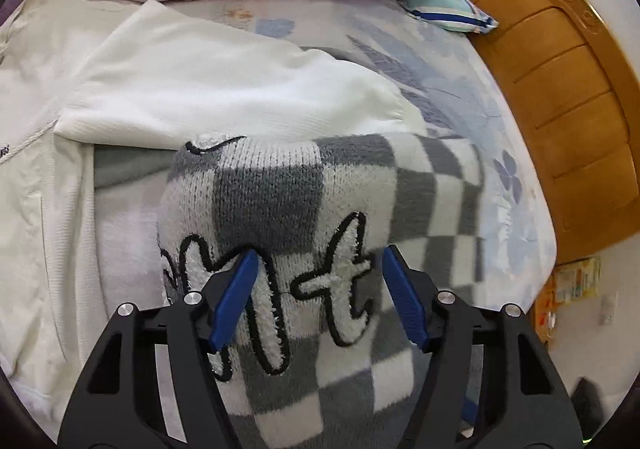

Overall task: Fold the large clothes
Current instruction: 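Lower the folded cardigan onto the bed beside the white jacket with both tools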

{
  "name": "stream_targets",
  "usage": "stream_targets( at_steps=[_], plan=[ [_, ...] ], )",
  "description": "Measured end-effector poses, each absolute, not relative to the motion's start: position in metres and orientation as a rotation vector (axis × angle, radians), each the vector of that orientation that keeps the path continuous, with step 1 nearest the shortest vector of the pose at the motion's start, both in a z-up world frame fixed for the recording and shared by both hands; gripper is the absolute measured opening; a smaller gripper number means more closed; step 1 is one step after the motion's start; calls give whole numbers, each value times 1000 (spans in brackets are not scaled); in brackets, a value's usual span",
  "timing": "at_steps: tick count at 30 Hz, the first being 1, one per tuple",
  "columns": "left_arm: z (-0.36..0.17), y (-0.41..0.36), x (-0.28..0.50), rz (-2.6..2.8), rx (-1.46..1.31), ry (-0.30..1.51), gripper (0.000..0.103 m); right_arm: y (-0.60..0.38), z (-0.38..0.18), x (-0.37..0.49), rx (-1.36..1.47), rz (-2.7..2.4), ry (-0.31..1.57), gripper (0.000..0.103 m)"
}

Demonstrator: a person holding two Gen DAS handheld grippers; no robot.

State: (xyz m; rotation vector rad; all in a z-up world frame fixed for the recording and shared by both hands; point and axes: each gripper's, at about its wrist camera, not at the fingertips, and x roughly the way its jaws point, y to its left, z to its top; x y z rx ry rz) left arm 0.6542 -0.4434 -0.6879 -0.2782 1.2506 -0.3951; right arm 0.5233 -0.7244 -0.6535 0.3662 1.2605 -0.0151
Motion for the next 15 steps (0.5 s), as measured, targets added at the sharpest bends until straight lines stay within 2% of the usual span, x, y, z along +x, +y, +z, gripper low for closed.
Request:
stream_targets(
  at_steps=[1, 3, 9, 10, 11, 13, 15],
  plan=[
    [-688, -443, 654, -406, -283, 1254, 66, -731, -671, 525, 387, -39, 1295, 32],
    [-688, -442, 651, -422, -276, 1249, 66, -746, -690, 526, 458, -65, 1311, 25],
    [-673, -435, 640, -460, -283, 1213, 67, -745, -676, 526, 447, -95, 1314, 27],
    [-670, -434, 639, -461, -286, 1209, 71, -743, -669, 525, 427, -106, 1308, 28],
    [-665, -429, 635, -445, -278, 1203, 80, -739, -662, 525, 414, -111, 1298, 29],
    [-654, -417, 625, -429, -270, 1181, 81, -732, -649, 525, 411, -106, 1278, 34],
    [-643, -403, 614, -417, -263, 1170, 82, -725, -638, 525, 418, -91, 1262, 35]
  ],
)
